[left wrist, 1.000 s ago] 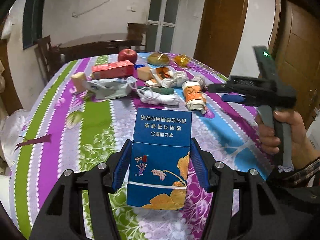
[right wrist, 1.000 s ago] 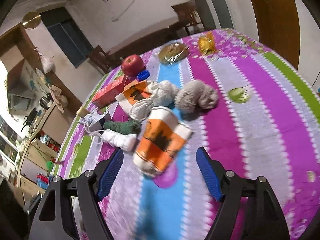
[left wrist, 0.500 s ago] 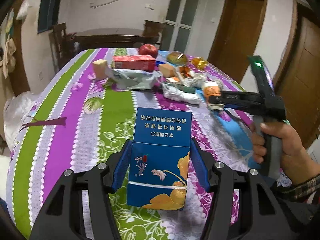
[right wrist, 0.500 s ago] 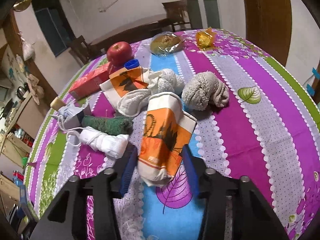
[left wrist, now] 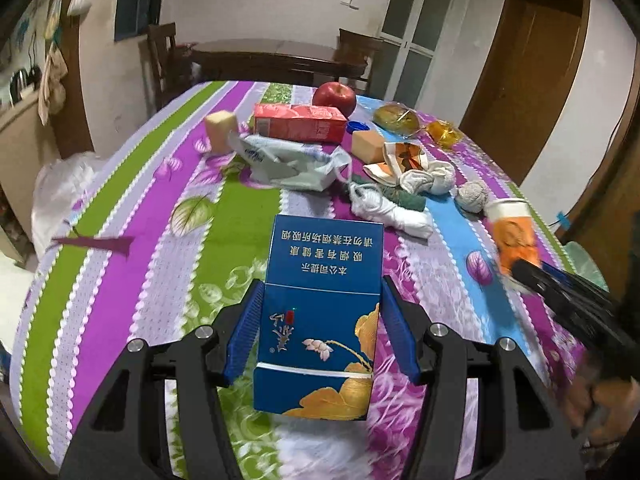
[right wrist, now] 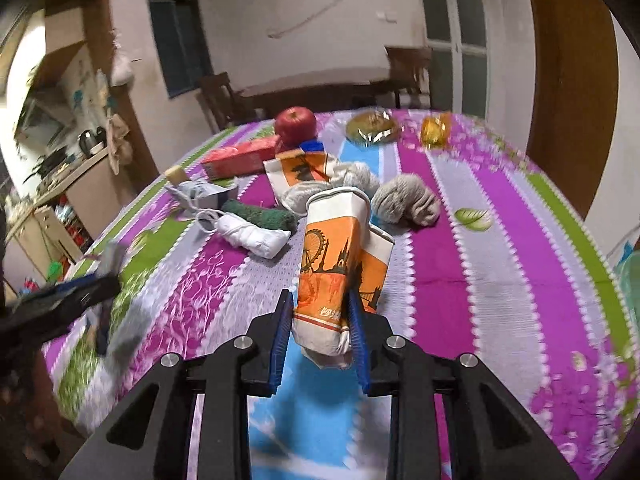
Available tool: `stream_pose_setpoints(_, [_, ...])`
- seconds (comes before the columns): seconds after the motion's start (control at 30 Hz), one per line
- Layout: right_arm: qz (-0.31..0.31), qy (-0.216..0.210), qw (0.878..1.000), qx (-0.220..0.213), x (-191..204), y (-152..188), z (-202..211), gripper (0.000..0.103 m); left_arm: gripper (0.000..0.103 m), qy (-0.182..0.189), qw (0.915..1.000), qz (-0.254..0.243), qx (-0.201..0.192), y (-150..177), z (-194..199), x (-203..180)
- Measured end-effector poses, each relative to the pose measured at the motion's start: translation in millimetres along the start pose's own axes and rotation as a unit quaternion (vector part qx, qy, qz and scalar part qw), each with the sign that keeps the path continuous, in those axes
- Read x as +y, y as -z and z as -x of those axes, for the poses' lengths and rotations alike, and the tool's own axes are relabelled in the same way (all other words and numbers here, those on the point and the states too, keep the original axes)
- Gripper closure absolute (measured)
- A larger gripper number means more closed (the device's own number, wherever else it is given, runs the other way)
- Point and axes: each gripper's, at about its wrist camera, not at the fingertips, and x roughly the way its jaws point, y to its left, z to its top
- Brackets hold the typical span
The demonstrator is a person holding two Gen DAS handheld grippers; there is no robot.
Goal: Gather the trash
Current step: 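Carry the orange cup and blue box over the green bin and release both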
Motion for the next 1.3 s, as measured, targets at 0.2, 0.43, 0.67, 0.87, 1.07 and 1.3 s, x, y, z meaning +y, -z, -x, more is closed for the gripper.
stream_pose_setpoints(0.2, [0.007, -0.006, 1.000, -0.020, -17, 12, 35, 0.074, 0.048, -0.024, 0.9991, -0.035, -0.005, -7, -9, -45])
stream_pose_setpoints(0.43, [-0.027, 0.002, 0.999, -0.034, -60, 25, 64, 0.074, 0.048, -0.030, 0.9957, -0.087, -0.010, -13, -18, -106])
stream_pose_setpoints(0.67, [-0.056, 0.014, 0.997, -0.045, -95, 34, 83, 0.073, 0.048, -0.031, 0.9915, -0.125, -0.021, -21, -25, -155])
stream_pose_setpoints(0.87, [-0.079, 0.032, 0.994, -0.061, -125, 36, 97, 0.073, 0.048, -0.024, 0.9875, -0.154, -0.025, -28, -32, -193])
stream_pose_setpoints(1.07, [-0.101, 0.055, 0.990, -0.084, -158, 36, 118, 0.073, 0.048, -0.018, 0.9829, -0.181, -0.027, -32, -38, -228])
stream_pose_setpoints(1.3, [-0.118, 0.096, 0.982, -0.109, -201, 32, 140, 0.072, 0.048, -0.002, 0.9750, -0.220, -0.030, -32, -46, -276])
